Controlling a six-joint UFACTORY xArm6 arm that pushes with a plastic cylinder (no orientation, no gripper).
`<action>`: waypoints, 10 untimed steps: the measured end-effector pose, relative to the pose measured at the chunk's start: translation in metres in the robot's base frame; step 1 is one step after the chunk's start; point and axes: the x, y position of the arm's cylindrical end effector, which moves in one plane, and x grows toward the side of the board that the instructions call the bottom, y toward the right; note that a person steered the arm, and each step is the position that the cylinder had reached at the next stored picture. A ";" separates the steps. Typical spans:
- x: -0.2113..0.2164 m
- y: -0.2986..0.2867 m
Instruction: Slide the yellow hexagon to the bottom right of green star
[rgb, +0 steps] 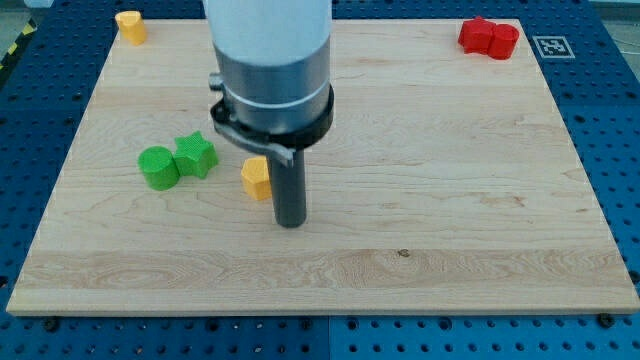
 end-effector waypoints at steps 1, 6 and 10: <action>-0.027 0.000; -0.014 0.000; -0.045 -0.003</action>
